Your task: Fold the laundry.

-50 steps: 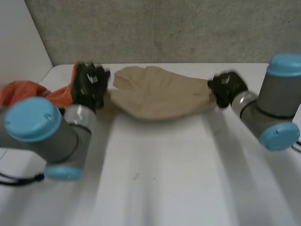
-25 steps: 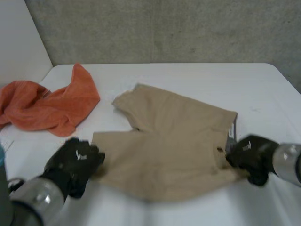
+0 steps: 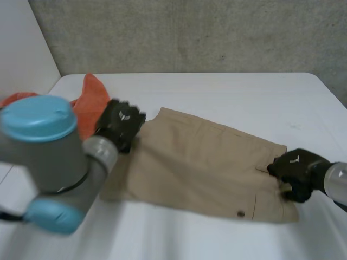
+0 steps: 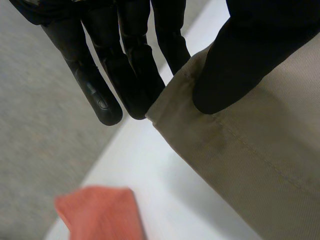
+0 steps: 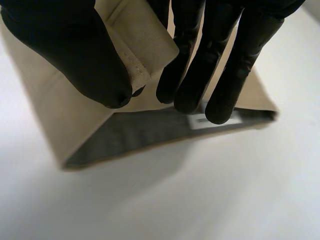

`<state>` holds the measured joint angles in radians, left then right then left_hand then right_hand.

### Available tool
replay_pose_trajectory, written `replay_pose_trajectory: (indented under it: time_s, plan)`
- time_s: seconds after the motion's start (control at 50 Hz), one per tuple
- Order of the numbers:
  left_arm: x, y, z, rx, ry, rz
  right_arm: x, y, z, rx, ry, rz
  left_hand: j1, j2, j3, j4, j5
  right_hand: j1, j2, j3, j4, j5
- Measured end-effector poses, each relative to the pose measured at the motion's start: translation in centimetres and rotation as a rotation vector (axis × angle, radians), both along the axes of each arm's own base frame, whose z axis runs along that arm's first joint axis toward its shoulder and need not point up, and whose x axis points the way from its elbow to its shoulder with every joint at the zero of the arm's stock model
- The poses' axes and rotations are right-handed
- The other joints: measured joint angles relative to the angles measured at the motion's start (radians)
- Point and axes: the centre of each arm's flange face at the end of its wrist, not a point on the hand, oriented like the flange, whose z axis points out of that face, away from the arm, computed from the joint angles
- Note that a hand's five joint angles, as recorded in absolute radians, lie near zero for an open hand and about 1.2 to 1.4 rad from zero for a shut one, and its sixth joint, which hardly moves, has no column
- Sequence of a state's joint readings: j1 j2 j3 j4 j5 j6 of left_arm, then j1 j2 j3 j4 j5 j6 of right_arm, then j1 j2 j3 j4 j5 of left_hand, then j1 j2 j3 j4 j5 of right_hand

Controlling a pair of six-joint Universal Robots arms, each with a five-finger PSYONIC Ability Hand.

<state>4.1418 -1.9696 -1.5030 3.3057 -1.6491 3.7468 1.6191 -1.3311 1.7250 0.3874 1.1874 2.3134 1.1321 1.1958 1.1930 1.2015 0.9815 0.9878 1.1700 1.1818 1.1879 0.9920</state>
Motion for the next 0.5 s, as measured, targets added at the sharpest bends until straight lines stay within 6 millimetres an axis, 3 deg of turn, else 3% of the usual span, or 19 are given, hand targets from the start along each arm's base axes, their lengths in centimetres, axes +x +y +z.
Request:
replay_pose_trajectory:
  time_s: [0.02,0.04,0.06,0.08,0.14,0.16,0.22,0.38,0.5]
  plan:
    - [-0.7,-1.2,-0.3,-0.032,0.009,-0.001,0.0,-0.7,-0.3,-0.024,-0.008,-0.024,0.0,0.0,0.0,0.0,0.0,0.0,0.0,0.0,0.0,0.0]
    - [-0.7,-1.2,-0.3,-0.032,0.009,-0.001,0.0,-0.7,-0.3,-0.024,-0.008,-0.024,0.0,0.0,0.0,0.0,0.0,0.0,0.0,0.0,0.0,0.0]
    - [-2.1,-3.4,-0.9,-0.094,0.016,-0.004,-0.1,-1.9,-0.7,-0.068,-0.018,-0.064,0.0,0.0,0.0,0.0,0.0,0.0,0.0,0.0,0.0,0.0]
    - [-2.6,-4.2,-1.1,-0.12,0.016,-0.006,-0.2,-2.4,-0.8,-0.088,-0.022,-0.081,0.0,0.0,0.0,0.0,0.0,0.0,0.0,0.0,0.0,0.0]
    - [-3.4,-5.4,-1.5,-0.164,0.013,-0.01,-0.3,-3.3,-1.0,-0.122,-0.027,-0.112,0.0,0.0,0.0,0.0,0.0,0.0,0.0,0.0,0.0,0.0]
    - [-4.7,-7.1,-2.1,-0.233,0.004,-0.02,-0.5,-4.5,-1.4,-0.173,-0.032,-0.156,0.0,0.0,0.0,0.0,0.0,0.0,0.0,0.0,0.0,0.0]
    - [-6.1,-8.7,-2.8,-0.312,0.0,-0.039,-0.7,-6.0,-1.9,-0.239,-0.03,-0.205,0.0,0.0,0.0,0.0,0.0,0.003,0.0,0.0,0.0,0.0]
    - [-8.8,-11.8,-5.2,-0.435,0.027,-0.081,0.6,-8.8,-3.4,-0.4,-0.021,-0.248,0.0,0.0,0.0,0.0,0.0,0.01,0.0,0.0,0.0,0.0]
    - [-9.6,-12.8,-6.8,-0.454,0.041,-0.102,1.6,-10.0,-4.1,-0.449,-0.025,-0.249,0.0,0.0,0.0,0.0,0.0,0.01,0.0,0.0,0.0,0.0]
